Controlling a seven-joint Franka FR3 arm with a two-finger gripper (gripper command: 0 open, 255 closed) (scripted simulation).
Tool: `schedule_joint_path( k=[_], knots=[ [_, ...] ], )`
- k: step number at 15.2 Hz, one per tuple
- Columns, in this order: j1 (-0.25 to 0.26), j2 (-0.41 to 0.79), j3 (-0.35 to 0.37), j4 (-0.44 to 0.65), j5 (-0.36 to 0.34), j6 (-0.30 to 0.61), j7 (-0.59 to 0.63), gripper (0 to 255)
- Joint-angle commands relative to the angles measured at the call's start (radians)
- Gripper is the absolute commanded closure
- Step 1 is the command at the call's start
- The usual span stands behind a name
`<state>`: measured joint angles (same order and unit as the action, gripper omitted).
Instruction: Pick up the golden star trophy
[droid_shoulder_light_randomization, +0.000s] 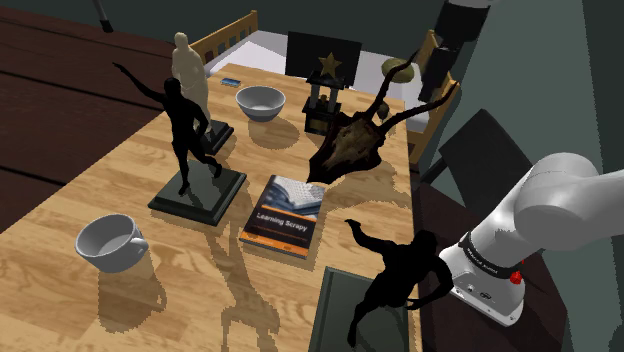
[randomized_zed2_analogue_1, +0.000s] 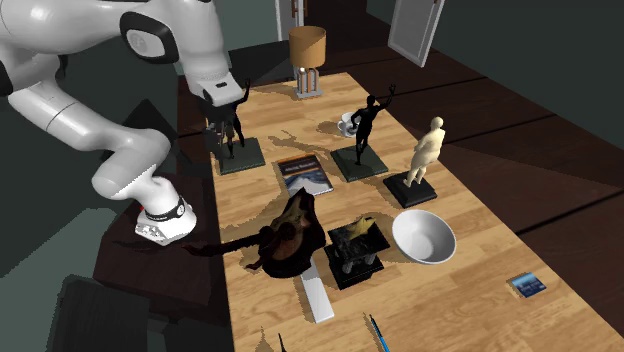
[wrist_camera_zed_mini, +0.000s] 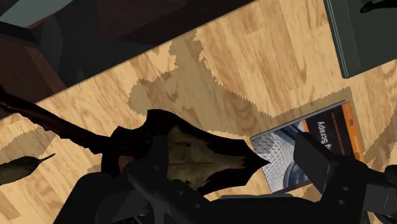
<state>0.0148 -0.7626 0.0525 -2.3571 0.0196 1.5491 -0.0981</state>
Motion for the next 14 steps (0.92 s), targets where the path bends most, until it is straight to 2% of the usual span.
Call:
schedule_joint_path(
  k=[1,7,14],
  knots=[
    [0.0,0.0,0.0,0.0,0.0,0.0,0.0,0],
    [-0.015,0.205,-0.054,0.093,-0.043,0.124,-0.093,0],
    [-0.025,0.458,-0.104,0.262,-0.063,0.223,-0.194,0]
  ],
)
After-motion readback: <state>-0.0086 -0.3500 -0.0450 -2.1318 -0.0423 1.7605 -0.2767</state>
